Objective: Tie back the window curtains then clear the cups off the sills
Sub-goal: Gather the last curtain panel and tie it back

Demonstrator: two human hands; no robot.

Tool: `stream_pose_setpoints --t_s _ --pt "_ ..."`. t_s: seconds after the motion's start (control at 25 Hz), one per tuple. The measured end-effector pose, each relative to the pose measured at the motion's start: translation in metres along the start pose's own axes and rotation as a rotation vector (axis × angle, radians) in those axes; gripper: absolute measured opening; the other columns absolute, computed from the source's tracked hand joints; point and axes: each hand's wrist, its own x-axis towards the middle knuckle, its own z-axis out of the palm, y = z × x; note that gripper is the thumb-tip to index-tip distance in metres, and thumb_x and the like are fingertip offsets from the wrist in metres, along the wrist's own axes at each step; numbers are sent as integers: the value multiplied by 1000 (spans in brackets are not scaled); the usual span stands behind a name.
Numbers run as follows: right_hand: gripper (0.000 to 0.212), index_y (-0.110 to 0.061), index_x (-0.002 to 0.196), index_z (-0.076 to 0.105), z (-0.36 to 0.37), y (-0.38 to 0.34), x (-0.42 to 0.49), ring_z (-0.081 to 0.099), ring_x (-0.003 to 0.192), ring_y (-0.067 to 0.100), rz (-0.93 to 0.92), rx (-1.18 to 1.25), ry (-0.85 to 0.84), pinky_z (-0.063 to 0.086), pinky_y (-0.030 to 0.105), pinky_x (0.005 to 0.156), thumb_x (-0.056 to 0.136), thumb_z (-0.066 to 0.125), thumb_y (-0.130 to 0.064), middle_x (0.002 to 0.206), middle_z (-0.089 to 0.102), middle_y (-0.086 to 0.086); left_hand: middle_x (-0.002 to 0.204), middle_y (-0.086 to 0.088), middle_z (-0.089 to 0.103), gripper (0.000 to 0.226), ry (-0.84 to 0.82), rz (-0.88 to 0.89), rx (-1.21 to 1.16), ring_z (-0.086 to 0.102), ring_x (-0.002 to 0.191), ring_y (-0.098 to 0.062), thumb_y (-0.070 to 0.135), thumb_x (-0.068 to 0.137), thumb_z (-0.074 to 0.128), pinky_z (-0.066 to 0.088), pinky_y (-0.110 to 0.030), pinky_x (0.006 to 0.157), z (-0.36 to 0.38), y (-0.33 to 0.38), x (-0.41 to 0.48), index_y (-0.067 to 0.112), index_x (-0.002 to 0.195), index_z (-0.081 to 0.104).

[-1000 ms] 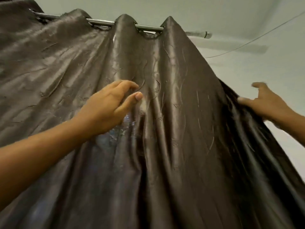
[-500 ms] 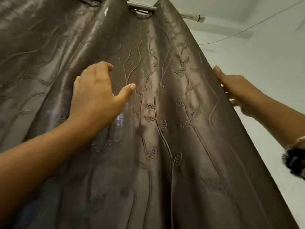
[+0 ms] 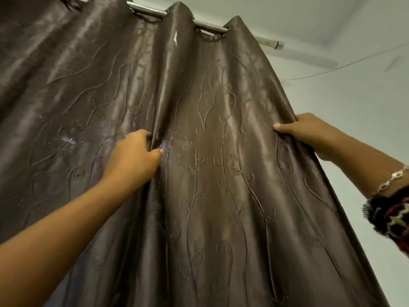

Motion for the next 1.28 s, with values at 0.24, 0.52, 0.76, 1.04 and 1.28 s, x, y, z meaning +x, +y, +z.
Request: stream_pose_setpoints --t_s 0.24,0.52,0.76,1.04,1.28 --pt "32 -4 114 55 17 10 19 56 100 37 -122 -375 114 47 41 88 93 49 -27 111 60 19 95 -19 64 17 19 174 -5 58 93 -36 7 84 48 48 -42 79 29 24 -7 4 98 57" --pt "27 -1 108 53 26 23 30 50 87 31 -218 -529 82 40 35 74 96 40 -22 106 58 18 64 -2 36 26 -92 211 -45 38 68 -24 1 84 40 25 -32 59 97 71 -6 15 65 28" --pt "24 -5 107 54 24 46 44 56 96 37 -177 -570 36 44 37 77 94 42 -21 109 60 19 62 -1 35 35 -198 298 -145 35 58 -20 1 84 43 16 -29 47 135 144 -5 17 59 25" --pt "18 -8 87 50 27 72 32 47 75 30 -218 -507 102 35 33 63 93 41 -22 77 49 7 68 0 45 29 -34 215 32 44 69 -23 21 93 41 26 -31 55 116 121 -21 14 66 33" --pt "25 -10 70 35 52 64 20 44 74 30 -221 -477 159 34 34 63 94 39 -13 71 41 7 94 -6 56 57 279 164 566 50 89 -27 59 91 19 31 -33 65 54 58 -44 13 92 52"
